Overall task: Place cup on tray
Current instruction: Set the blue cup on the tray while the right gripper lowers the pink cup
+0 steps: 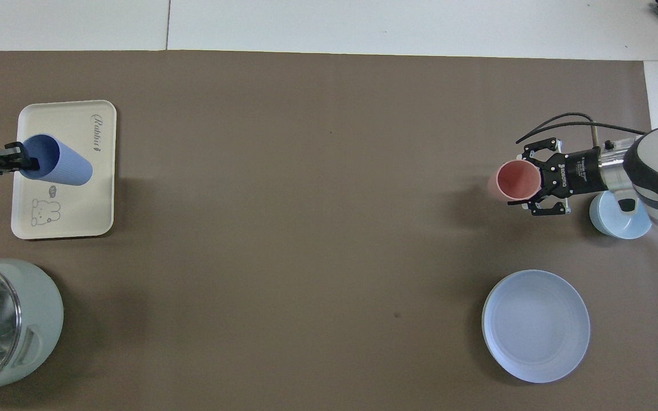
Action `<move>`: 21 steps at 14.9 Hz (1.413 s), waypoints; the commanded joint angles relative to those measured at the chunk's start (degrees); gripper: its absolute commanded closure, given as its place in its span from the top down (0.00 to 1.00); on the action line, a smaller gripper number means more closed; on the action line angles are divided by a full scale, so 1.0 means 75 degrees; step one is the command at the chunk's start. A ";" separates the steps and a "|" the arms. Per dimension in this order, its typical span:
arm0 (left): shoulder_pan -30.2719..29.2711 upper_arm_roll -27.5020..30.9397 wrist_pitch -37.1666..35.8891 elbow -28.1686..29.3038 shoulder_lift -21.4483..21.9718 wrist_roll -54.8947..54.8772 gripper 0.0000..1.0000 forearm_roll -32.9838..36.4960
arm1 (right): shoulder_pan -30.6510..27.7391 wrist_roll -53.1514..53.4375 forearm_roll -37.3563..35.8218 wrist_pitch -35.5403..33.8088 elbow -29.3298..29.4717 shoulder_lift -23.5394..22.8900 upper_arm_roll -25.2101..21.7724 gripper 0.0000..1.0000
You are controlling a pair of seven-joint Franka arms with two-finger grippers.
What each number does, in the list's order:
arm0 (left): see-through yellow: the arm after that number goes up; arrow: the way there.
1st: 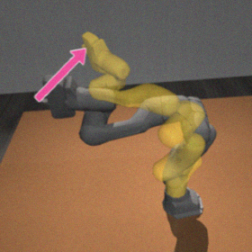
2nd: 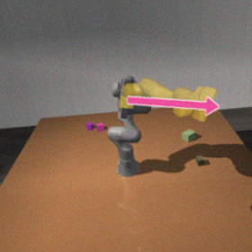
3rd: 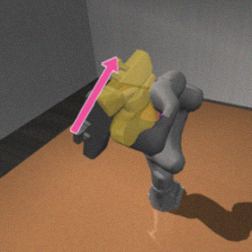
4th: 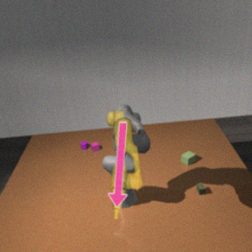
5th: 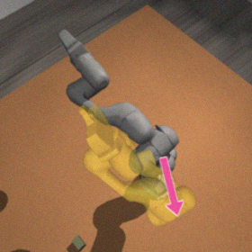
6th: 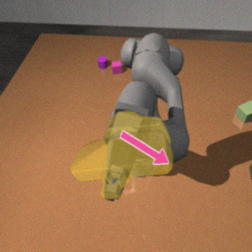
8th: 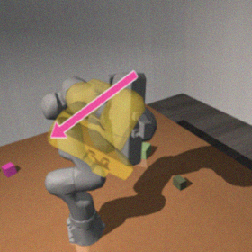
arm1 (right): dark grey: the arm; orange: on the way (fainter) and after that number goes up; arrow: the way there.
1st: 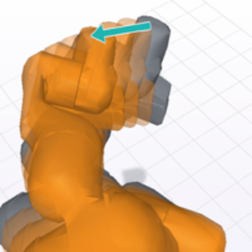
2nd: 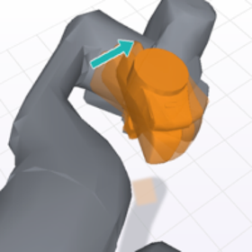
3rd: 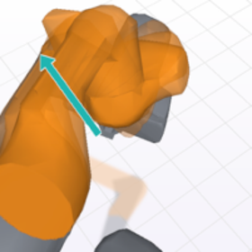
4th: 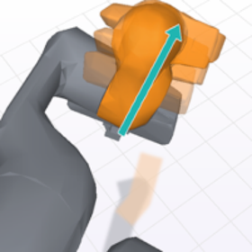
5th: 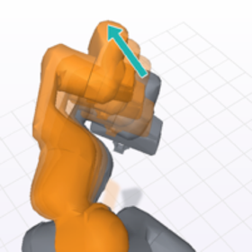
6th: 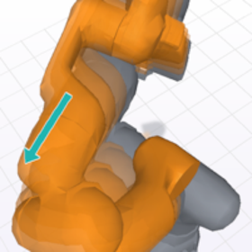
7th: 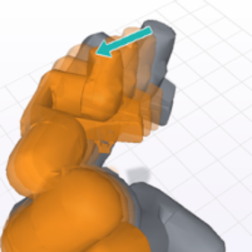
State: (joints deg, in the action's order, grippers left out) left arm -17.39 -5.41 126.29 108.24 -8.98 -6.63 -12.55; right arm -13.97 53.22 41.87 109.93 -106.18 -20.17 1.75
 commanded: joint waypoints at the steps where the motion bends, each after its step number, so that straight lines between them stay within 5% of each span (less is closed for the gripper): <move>1: -0.0375 -0.0123 0.0726 0.0356 -0.0277 -0.0812 0.00 -0.0026 | -0.0468 -0.0615 0.0241 -0.0455 0.0704 -0.0662 0.0107 0.00; 7: -0.0505 -0.0135 0.1020 0.0732 -0.0384 -0.1319 0.00 -0.0295 | -0.0715 -0.0745 0.0159 -0.0736 0.1279 -0.1307 0.0107 0.00; 9: -0.0482 -0.0135 0.1185 0.0744 -0.0396 -0.1319 1.00 -0.0295 | -0.0692 -0.0861 0.0194 -0.0724 0.1209 -0.1307 0.0107 0.00; 10: -0.0482 -0.0135 0.1174 0.0709 -0.0407 -0.1319 1.00 -0.0295 | -0.0680 -0.0920 0.0136 -0.0712 0.1197 -0.1307 0.0095 0.00; 11: -0.0482 -0.0135 0.1081 0.0604 -0.0419 -0.1319 1.00 -0.0284 | -0.0634 -0.0921 0.0112 -0.0620 0.1162 -0.1307 0.0095 0.22; 13: -0.0436 -0.0181 0.0812 0.0370 -0.0361 -0.1296 1.00 -0.0249 | -0.0598 -0.0897 0.0077 -0.0421 0.1104 -0.1296 0.0084 0.81; 14: -0.0273 -0.0170 0.0428 0.0125 -0.0256 -0.1296 1.00 -0.0144 | -0.0598 -0.0874 0.0031 -0.0292 0.1080 -0.1296 0.0084 0.96; 18: 0.0336 -0.0193 -0.1880 -0.1409 -0.0138 -0.1202 1.00 0.1038 | -0.0621 -0.0956 -0.0578 0.0072 0.1068 -0.1237 0.0072 1.00; 21: 0.1120 -0.0193 -0.2715 -0.1636 0.0223 -0.0981 1.00 0.1589 | -0.0727 -0.1072 -0.1000 0.0294 0.1103 -0.1179 0.0013 1.00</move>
State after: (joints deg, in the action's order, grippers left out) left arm -13.20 -7.53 109.50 96.81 -8.82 -15.51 -4.14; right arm -18.40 47.56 36.56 110.93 -98.15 -29.43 1.74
